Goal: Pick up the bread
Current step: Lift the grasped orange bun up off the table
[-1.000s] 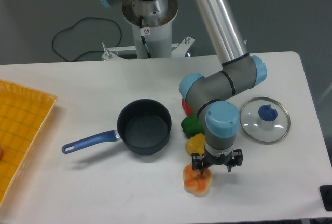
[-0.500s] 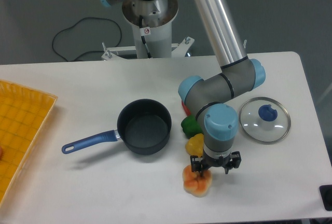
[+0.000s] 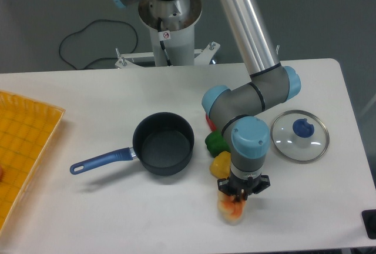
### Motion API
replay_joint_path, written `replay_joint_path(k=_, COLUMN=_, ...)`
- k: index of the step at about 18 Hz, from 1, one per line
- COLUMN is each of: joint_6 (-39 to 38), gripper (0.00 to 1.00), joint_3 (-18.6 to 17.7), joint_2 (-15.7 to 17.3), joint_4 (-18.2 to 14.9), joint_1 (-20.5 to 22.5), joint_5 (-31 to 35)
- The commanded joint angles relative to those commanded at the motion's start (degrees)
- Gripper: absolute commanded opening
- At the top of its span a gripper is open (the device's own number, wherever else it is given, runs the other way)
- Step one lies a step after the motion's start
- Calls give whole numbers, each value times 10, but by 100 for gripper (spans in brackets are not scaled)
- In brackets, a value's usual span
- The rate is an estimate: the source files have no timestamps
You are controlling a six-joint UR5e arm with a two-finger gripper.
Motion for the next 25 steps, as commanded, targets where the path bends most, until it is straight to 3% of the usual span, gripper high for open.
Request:
replay_joint_path(k=6, joint_6=0, gripper=0, joint_3=0, joint_2=7, joint_4=0, joint_1=1, joint_5=-1)
replay_joint_path(k=17, joint_6=10, gripper=0, joint_3=-11, joint_2=61, joint_4=-10, joint_1=7, joint_5=-15)
replay_joint_path(k=25, joint_6=173, gripper=0, joint_3=-19, joint_2=124, joint_4=-118, joint_1=64, joint_5=-11)
